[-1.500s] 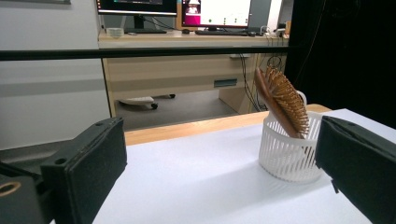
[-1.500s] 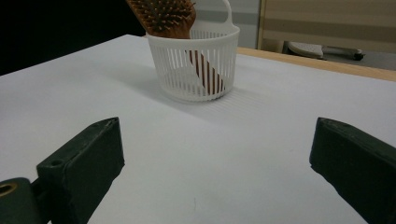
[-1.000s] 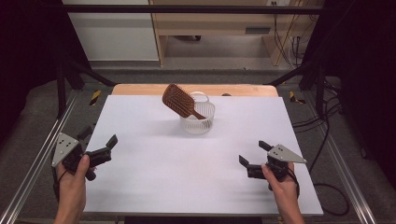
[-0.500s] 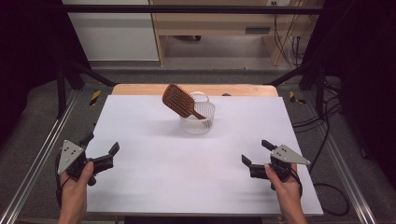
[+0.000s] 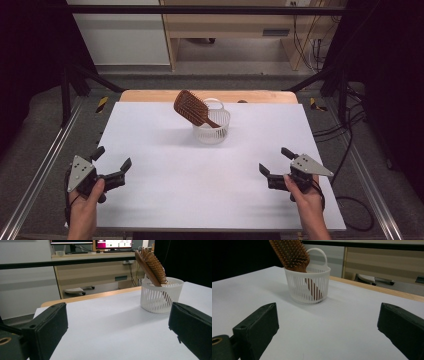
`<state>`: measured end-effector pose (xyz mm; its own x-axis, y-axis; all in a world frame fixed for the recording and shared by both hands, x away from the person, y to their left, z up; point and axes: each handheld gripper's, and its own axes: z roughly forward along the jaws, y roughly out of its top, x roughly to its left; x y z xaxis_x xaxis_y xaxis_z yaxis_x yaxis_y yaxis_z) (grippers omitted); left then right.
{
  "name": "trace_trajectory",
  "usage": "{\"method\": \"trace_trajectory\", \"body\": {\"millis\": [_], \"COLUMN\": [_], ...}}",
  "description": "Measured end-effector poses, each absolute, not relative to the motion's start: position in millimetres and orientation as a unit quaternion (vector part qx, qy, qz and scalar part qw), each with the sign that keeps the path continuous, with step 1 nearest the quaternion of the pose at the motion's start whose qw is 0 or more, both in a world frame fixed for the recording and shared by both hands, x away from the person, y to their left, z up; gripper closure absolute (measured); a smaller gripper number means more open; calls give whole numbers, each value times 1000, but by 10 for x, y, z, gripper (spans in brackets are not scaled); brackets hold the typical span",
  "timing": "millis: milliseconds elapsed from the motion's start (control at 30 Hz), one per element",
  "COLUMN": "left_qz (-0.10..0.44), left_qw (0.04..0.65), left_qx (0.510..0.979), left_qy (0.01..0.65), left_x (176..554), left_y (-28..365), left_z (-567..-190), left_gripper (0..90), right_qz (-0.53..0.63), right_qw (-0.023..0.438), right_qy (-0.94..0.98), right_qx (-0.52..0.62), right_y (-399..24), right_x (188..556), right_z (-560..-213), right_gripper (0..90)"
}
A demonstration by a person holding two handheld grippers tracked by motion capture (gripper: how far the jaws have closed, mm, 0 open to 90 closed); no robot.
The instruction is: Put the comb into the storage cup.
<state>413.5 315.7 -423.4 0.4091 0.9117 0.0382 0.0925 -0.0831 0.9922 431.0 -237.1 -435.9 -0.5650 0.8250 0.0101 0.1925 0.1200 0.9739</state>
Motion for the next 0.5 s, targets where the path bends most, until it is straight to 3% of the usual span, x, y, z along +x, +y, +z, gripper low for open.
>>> {"method": "trace_trajectory", "body": {"millis": [500], "left_qz": [355], "left_qw": [555], "left_qx": [645], "left_qy": [389], "left_x": [4073], "left_y": [3104], "left_z": [-4321], "left_gripper": [25], "right_qz": [551], "right_qw": [300], "right_qy": [680], "right_qx": [380], "right_y": [-2526], "right_x": [4267], "right_z": [-4308], "right_gripper": [38]}}
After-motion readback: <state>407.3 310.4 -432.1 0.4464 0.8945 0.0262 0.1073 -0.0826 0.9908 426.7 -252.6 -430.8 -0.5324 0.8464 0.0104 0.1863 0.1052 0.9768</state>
